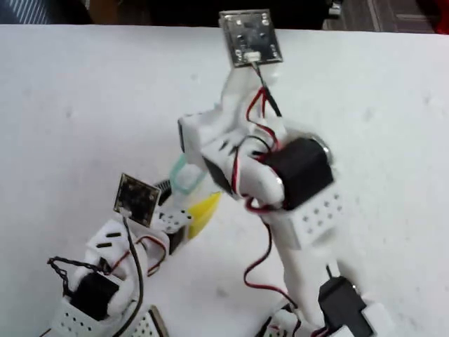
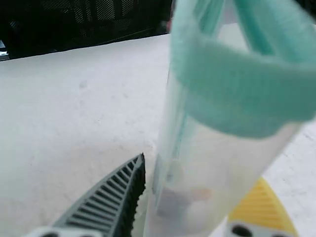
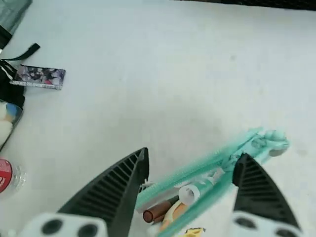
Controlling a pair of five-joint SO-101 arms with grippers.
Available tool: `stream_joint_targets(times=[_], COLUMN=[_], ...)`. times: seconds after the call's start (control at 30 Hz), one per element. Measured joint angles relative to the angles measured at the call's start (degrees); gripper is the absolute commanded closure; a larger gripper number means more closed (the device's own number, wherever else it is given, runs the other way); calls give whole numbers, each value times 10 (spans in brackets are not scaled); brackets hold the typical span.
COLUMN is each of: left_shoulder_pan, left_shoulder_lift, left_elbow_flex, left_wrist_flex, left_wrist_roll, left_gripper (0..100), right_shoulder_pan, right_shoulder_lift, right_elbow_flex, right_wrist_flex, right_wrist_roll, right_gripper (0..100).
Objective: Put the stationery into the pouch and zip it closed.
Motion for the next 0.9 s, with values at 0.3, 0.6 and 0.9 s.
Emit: stream_joint_targets(times=[0.3,0.6,0.9], left_shoulder_pan=[1,0,0], left_shoulder_lift=[0,0,0], left_elbow_flex=[0,0,0], left_wrist_flex=[0,0,0], left_wrist_roll=[0,0,0], left_gripper=[722,722,722], right_shoulder_pan=[3,17,16], right_shoulder_lift=[-46,-72,-74], right_elbow_flex=[82,40,88], right_wrist_flex=[0,1,1], right_wrist_roll=[2,-2,-25], right_gripper=[736,735,696])
